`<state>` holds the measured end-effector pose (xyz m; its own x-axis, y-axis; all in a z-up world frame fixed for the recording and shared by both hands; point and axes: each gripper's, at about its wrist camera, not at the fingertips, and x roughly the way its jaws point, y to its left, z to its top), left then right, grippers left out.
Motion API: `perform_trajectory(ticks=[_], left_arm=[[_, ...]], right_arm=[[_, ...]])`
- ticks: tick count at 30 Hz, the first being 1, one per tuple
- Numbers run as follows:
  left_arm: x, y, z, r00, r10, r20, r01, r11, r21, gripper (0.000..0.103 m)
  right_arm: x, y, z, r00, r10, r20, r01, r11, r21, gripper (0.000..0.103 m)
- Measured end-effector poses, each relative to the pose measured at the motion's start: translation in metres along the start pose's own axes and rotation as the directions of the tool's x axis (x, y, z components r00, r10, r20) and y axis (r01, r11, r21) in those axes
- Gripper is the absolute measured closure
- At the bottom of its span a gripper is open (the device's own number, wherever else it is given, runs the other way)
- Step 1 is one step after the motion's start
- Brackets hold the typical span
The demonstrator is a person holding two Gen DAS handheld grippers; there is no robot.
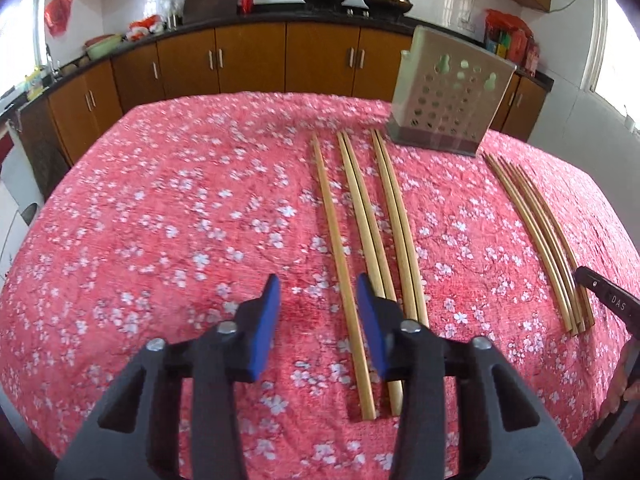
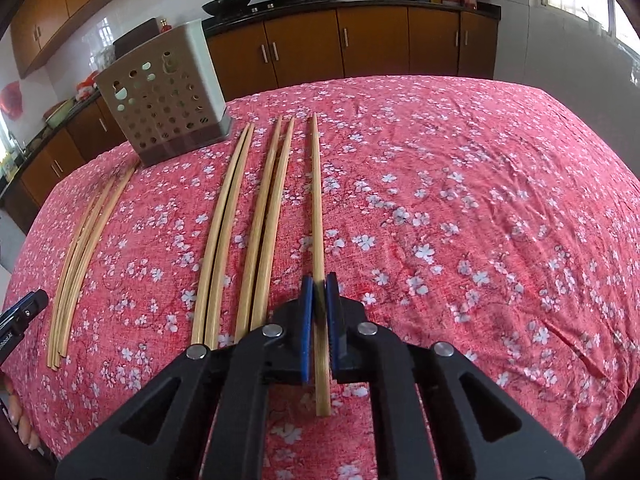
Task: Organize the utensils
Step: 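Lower the right tool onto a bamboo chopstick and close it while the left tool grasps another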
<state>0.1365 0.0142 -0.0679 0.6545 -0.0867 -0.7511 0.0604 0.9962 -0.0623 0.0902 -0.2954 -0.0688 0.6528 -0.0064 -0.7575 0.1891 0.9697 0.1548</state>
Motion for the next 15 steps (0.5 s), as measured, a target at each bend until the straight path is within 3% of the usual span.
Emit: perform_trajectory(ticks=[3,8,15], left_arm=[[0.006,-0.002,0.001,0.999,-0.026,-0.027,0.026,1.000,0.009,0.073],[0.015,-0.009,0.001,0.998,-0.003,-0.062,0.007,0.998,0.068,0.093],[0.039,0.014,0.028,0.995,0.076,-0.068,-0.072,0.996,0.056,0.095]], right_arm=[[0.000,0.001,0.000,1.000,-0.005,0.002,0.005,1.000,-0.006,0.095],[0.010,0.004,0.005,1.000,-0.011,0.002,0.011,1.000,-0.020,0.095],[0.025,-0.001,0.025,1.000,-0.030,-0.002,0.030,0.999,-0.031,0.096]])
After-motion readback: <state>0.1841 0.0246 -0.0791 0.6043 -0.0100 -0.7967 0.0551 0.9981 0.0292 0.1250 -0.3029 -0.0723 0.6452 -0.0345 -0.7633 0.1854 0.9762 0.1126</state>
